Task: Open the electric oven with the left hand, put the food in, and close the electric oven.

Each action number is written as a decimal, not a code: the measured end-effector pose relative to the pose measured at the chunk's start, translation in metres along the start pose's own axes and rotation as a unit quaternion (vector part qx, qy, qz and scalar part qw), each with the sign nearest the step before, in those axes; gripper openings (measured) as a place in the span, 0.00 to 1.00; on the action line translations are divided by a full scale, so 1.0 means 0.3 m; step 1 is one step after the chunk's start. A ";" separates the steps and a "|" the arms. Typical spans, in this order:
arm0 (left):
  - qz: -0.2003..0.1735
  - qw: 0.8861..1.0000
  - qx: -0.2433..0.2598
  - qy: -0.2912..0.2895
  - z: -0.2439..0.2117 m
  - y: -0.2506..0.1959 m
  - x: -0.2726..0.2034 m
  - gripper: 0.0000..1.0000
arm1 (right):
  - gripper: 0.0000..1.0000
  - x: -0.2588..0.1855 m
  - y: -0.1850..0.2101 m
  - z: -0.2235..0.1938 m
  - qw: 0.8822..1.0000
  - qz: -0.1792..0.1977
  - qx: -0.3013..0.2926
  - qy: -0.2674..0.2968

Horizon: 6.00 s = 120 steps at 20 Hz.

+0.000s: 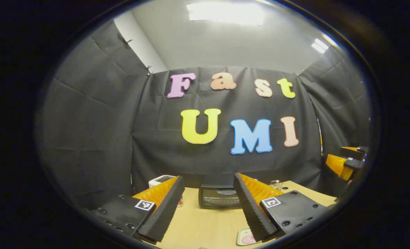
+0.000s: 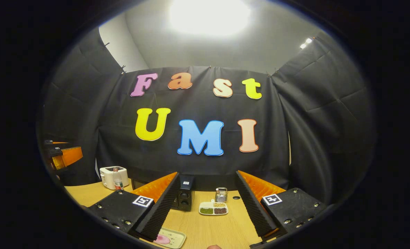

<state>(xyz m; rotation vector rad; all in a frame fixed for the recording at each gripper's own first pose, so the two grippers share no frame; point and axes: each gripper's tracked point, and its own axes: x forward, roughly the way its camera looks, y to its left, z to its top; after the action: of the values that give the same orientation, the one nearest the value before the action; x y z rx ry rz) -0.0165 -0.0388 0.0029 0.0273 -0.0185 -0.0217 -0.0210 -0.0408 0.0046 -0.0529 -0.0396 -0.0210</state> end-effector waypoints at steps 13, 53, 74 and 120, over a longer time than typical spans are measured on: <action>-0.011 1.000 0.022 -0.001 -0.113 -0.130 0.294 0.96 | 0.99 0.032 -0.019 -0.081 1.000 0.007 0.017 0.013; -0.094 0.982 0.026 0.163 -0.914 -0.319 0.934 1.00 | 0.99 0.132 -0.144 -0.139 0.986 -0.137 -0.048 0.087; -0.056 0.964 0.031 0.258 -1.237 -0.252 0.574 1.00 | 0.99 -0.009 -0.153 -0.266 0.985 -0.058 -0.005 0.162; 0.038 0.999 0.015 0.007 -0.056 0.154 0.133 1.00 | 0.20 -0.090 0.307 -1.206 0.749 0.106 0.186 0.627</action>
<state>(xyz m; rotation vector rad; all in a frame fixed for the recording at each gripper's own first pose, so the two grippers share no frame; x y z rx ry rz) 0.0246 0.0069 -0.0118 0.0571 -0.0062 0.0556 -0.0319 0.0323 -0.3624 0.3702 1.3307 0.1849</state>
